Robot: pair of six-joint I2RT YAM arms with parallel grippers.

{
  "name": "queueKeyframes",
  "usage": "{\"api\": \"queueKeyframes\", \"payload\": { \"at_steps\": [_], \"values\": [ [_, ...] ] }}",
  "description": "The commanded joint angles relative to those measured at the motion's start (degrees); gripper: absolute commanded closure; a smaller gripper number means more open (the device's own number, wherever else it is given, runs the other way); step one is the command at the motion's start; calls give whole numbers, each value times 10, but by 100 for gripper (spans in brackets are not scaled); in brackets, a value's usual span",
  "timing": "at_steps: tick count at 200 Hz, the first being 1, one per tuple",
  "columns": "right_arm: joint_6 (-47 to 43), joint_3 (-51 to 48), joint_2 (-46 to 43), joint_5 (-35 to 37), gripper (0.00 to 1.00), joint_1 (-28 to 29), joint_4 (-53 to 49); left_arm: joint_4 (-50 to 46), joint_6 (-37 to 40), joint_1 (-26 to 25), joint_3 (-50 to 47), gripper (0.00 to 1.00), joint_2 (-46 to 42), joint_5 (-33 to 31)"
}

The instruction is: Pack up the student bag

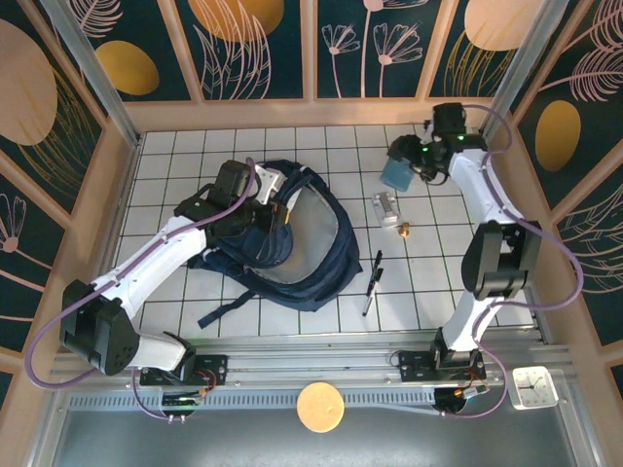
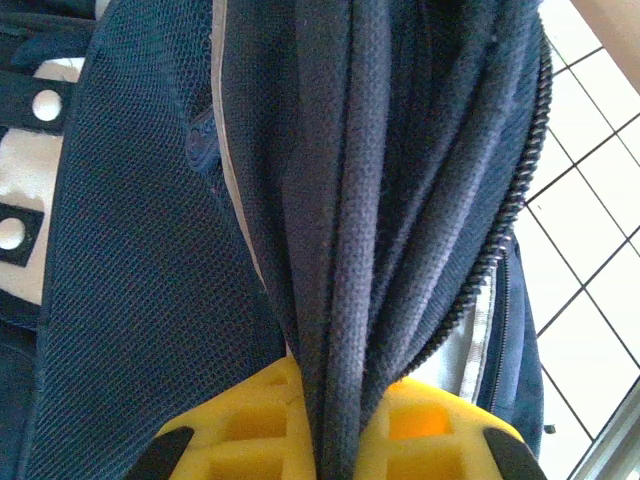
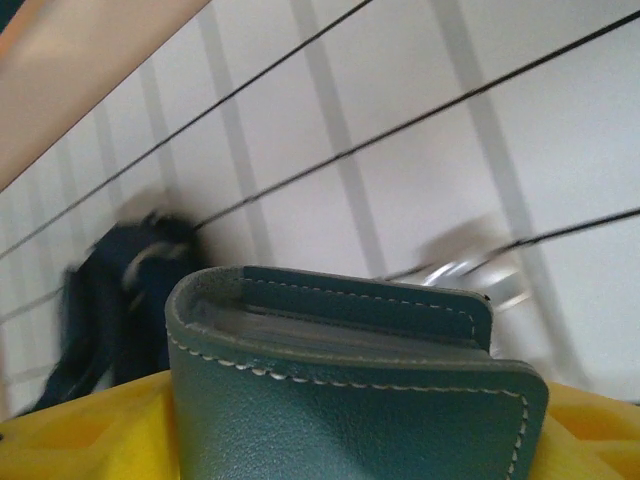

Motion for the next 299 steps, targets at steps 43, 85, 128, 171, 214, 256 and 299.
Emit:
{"api": "queueKeyframes", "payload": {
  "at_steps": [43, 85, 128, 171, 214, 256, 299],
  "values": [
    [187, -127, -28, -111, 28, 198, 147, 68, -5, 7, 23, 100, -12, 29],
    [226, -108, 41, -125, 19, 239, 218, 69, -8, 7, 12, 100, -27, 34],
    [231, -93, 46, -134, 1, 264, 231, 77, -10, 7, 5, 100, -30, 36],
    [211, -149, -59, -74, 1, 240, 181, 102, -21, 6, 0, 100, -19, 49],
    [190, -208, -154, -5, 1, 224, 94, 74, -28, 7, 12, 54, -2, 78],
    [187, -294, -201, -6, 1, 225, 75, 16, -79, 8, -32, 1, -78, 28],
    [199, -341, -174, -20, 1, 257, 118, -61, -261, 22, -116, 1, -196, -91]
  ]
}}
